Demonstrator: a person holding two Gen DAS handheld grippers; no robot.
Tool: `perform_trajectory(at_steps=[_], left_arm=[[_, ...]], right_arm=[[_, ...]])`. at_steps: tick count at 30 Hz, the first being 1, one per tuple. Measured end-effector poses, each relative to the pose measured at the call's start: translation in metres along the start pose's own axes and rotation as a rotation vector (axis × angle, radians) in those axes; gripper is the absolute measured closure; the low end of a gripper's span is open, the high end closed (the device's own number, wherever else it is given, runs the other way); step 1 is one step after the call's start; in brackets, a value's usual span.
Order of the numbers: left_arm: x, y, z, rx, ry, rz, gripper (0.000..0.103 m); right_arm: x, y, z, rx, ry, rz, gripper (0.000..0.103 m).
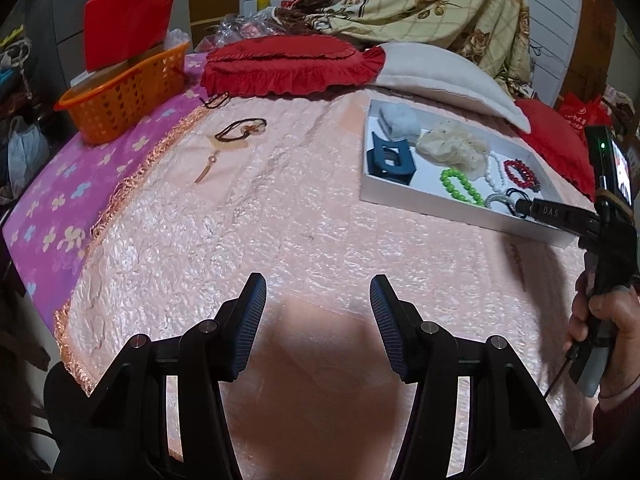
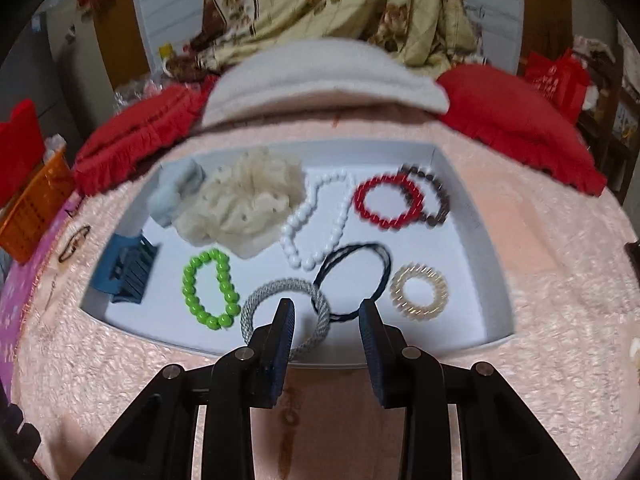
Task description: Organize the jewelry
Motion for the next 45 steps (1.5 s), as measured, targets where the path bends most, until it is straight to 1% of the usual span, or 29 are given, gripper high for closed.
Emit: perform_trajectory(at_steps=[3,5,11,15,19,22,25,29,33,34,35,36,37,38,40,41,42,43,45], left_arm=[[-0.002,0.000,0.004,-0.006,-0.007,0.003,0.049],[-0.002,0.000,0.005,-0.010,-0.009,0.005,0.049],[-0.002,-0.002,0.005,-0.012,-0.013,0.001,0.049],[-0.001,0.000,-0.001,-0.012,-0.002,0.001,0.049],[-0.001,0.005,-0.007,-0.017,0.008,0.012,0.049],[0.000,0.009,-0.014,-0.019,0.021,0.024,0.049],[0.002,0.013,-0.024,-0.020,0.042,0.037,0.049],[0.006,0.017,-0.039,-0.010,0.086,0.060,0.049],[0.013,0.019,-0.062,0.042,0.174,0.089,0.049],[0.016,0.019,-0.069,0.056,0.202,0.094,0.047],[0.018,0.019,-0.076,0.067,0.230,0.096,0.042],[0.021,0.019,-0.084,0.077,0.264,0.095,0.030],[0.023,0.018,-0.093,0.086,0.305,0.090,0.023],[0.026,0.017,-0.103,0.096,0.346,0.084,0.022],[0.030,0.014,-0.127,0.142,0.458,0.083,0.022],[0.030,0.015,-0.136,0.154,0.502,0.086,0.021],[0.031,0.015,-0.148,0.167,0.556,0.090,0.019],[0.032,0.015,-0.155,0.171,0.579,0.094,0.012],[0.033,0.016,-0.166,0.173,0.601,0.105,0.000]], right_arm=[[-0.004,-0.003,-0.005,-0.024,0.023,-0.027,0.071],[-0.008,-0.007,-0.009,-0.022,0.034,-0.043,0.066],[-0.004,-0.008,-0.012,-0.014,0.042,-0.042,0.066],[-0.002,-0.012,-0.046,-0.022,0.125,-0.054,0.066],[-0.019,-0.014,-0.076,-0.016,0.164,-0.054,0.066],[-0.039,-0.013,-0.091,0.003,0.167,-0.041,0.066],[-0.058,-0.012,-0.103,-0.006,0.173,-0.045,0.066],[-0.073,-0.010,-0.113,-0.013,0.172,-0.038,0.065],[-0.079,-0.003,-0.129,-0.006,0.185,0.003,0.065],[-0.080,-0.001,-0.133,-0.010,0.190,0.010,0.065],[-0.080,0.001,-0.136,-0.013,0.195,0.015,0.065],[-0.081,0.002,-0.141,-0.012,0.202,0.022,0.065],[-0.081,0.003,-0.146,-0.010,0.209,0.028,0.065],[-0.081,0.003,-0.151,-0.009,0.217,0.032,0.065],[-0.082,0.004,-0.161,-0.013,0.235,0.033,0.065],[-0.083,0.004,-0.164,-0.015,0.242,0.030,0.065],[-0.083,0.003,-0.169,-0.020,0.251,0.027,0.065],[-0.083,0.003,-0.173,-0.021,0.259,0.026,0.065],[-0.085,0.002,-0.180,-0.020,0.274,0.024,0.065]])
Point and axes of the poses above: each gripper's, at about its wrist camera, not at the fingertips, and z roughly the way its jaws point, y to its right, x to its top, the point moved 8 cm from there along z, roughly the way its jaws point, and after that the axes turned 1 degree about -x, right-handed, at the moved point
